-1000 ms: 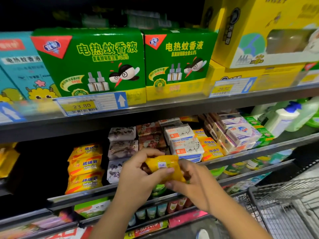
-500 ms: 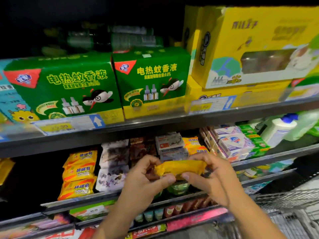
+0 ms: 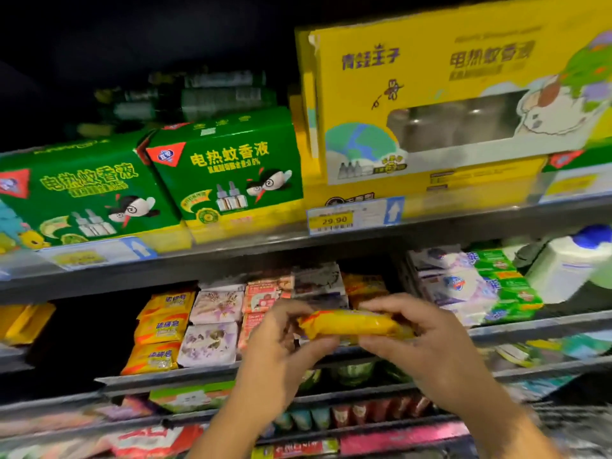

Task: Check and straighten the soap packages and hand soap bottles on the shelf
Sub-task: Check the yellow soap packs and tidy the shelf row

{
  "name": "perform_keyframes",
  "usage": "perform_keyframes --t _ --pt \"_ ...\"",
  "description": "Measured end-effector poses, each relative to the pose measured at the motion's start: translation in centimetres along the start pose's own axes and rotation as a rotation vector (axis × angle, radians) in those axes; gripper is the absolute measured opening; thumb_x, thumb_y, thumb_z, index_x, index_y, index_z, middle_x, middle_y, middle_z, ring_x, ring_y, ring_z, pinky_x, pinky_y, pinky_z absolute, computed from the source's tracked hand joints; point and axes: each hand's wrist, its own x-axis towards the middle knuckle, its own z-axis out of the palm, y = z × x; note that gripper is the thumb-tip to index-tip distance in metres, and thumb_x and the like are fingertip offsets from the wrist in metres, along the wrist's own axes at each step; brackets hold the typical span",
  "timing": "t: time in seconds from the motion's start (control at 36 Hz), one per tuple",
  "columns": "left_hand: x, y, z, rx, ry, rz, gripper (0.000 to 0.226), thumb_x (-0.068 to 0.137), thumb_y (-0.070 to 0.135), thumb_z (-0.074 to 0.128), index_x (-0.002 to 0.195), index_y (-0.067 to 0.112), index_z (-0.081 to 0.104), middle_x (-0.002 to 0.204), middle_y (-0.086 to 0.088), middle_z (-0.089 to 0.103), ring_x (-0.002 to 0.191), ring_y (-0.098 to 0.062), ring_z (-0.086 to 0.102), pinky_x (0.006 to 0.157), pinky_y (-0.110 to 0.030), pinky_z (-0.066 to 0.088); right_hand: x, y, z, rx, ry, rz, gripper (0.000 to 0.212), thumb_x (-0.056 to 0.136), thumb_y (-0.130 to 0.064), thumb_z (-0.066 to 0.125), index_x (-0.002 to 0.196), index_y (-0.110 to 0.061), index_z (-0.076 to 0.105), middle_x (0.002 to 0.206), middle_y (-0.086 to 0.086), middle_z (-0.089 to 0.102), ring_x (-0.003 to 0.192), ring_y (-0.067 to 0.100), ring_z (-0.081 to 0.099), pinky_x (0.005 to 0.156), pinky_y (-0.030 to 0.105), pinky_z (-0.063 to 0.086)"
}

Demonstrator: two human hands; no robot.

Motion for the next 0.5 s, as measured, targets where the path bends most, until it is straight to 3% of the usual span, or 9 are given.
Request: perform_keyframes --t 0.06,0.14,0.19,0.28,0.39,0.5 --pt "-0.4 0.2 -0.1 -0.018 -0.022 -0.019 0.030 0.071 0.034 0.083 0.091 0.037 0.061 0.068 0.010 0.059 0.066 -0.011 0.057 0.061 -0.034 0.047 -0.1 -0.2 0.2 0.144 0.003 0.099 0.033 0.068 -0.035 0.084 0.097 -0.045 0.072 0.090 -0.007 0.073 0.079 0.007 0.068 0.068 0.017 0.052" --pt "-0.7 1.0 0.3 -0.085 0.008 -0.080 0.031 0.073 0.036 0.080 0.095 0.027 0.061 0.062 0.006 0.044 0.057 -0.019 0.044 0.047 -0.038 0.042 -0.2 -0.4 0.7 0.354 -0.070 0.233 0.020 0.074 -0.031 0.085 0.092 -0.032 0.075 0.088 0.002 0.076 0.080 0.014 0.072 0.070 0.025 0.055" --pt "-0.5 1.4 0.5 -0.159 -0.013 -0.212 0.033 0.076 0.032 0.074 0.099 0.013 0.060 0.061 0.000 0.053 0.046 -0.023 0.047 0.036 -0.030 0.041 -0.1 -0.1 1.2 0.356 -0.094 0.354 0.015 0.080 -0.036 0.078 0.085 -0.022 0.076 0.083 0.001 0.075 0.076 0.013 0.070 0.072 0.027 0.053" --pt "-0.7 1.3 0.3 -0.191 -0.093 -0.371 0.027 0.083 0.027 0.071 0.091 0.004 0.062 0.058 -0.013 0.058 0.036 -0.022 0.050 0.028 -0.021 0.035 -0.6 0.6 1.9 0.285 -0.083 0.535 0.031 0.087 -0.045 0.071 0.083 -0.015 0.074 0.078 0.002 0.072 0.071 0.014 0.067 0.064 0.026 0.049" --pt "-1.1 0.4 -0.4 -0.110 -0.096 -0.399 0.024 0.090 0.023 0.068 0.092 0.000 0.064 0.061 -0.015 0.057 0.038 -0.021 0.051 0.030 -0.020 0.036 -1.4 1.1 3.0 0.241 -0.156 0.547 0.030 0.096 -0.038 0.062 0.087 -0.011 0.070 0.067 0.007 0.069 0.060 0.021 0.064 0.052 0.029 0.042" --pt "-1.2 0.3 -1.6 -0.101 -0.117 -0.272 0.035 0.080 0.028 0.074 0.110 0.011 0.066 0.071 -0.009 0.062 0.053 -0.023 0.057 0.050 -0.034 0.051 -1.3 0.7 3.1 0.224 -0.161 0.370 0.008 0.097 -0.028 0.062 0.101 -0.026 0.069 0.082 -0.006 0.074 0.076 0.012 0.071 0.061 0.027 0.053"
